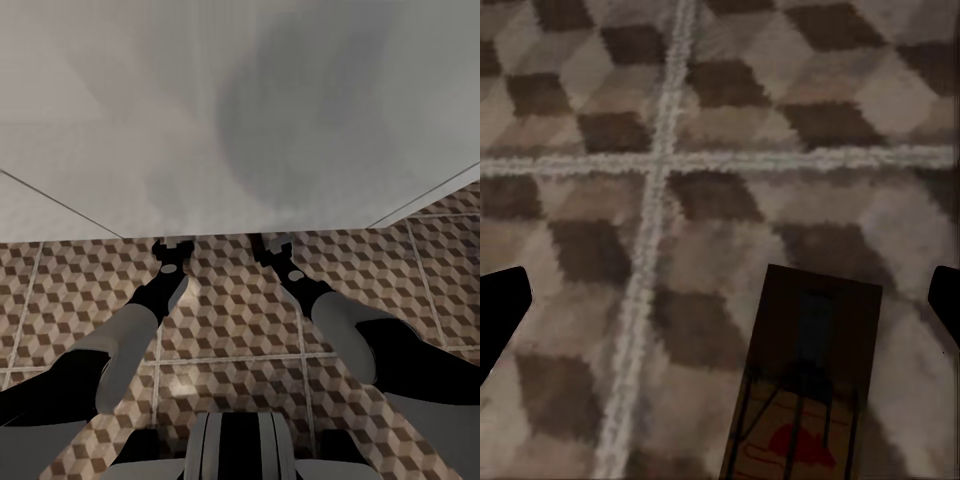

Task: Take the four mousetraps from the cabinet in the bathroom and place them on the bathroom floor. Make sure all four end up on the same floor surface, and ensure that at least two of them are either under or directly next to the same bathroom sink.

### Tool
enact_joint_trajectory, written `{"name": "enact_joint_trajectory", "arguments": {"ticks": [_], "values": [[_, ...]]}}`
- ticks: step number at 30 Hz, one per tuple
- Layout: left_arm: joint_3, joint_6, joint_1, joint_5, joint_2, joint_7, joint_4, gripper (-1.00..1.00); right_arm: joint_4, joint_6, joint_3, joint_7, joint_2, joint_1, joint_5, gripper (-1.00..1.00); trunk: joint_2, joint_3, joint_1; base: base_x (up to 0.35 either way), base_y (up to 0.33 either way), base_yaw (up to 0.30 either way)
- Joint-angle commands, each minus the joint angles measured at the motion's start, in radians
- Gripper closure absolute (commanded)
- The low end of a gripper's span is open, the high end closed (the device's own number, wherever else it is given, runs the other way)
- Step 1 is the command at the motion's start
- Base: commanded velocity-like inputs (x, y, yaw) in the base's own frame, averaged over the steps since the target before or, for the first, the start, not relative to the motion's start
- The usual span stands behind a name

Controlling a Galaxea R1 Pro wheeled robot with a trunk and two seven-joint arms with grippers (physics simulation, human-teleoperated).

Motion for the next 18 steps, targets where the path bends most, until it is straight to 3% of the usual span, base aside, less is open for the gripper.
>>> {"name": "enact_joint_trajectory", "arguments": {"ticks": [1,18], "values": [[-0.004,0.000,-0.001,-0.007,0.000,0.008,0.002,-1.00,0.001,-0.002,0.006,-0.005,0.000,-0.001,0.002,-1.00,0.000,0.004,0.000,0.000,0.000,0.000],[-0.003,0.000,0.000,-0.006,0.000,0.008,0.019,-1.00,0.002,-0.004,0.006,-0.005,0.000,-0.001,0.002,-1.00,0.004,0.065,-0.008,0.000,0.000,0.000]]}}
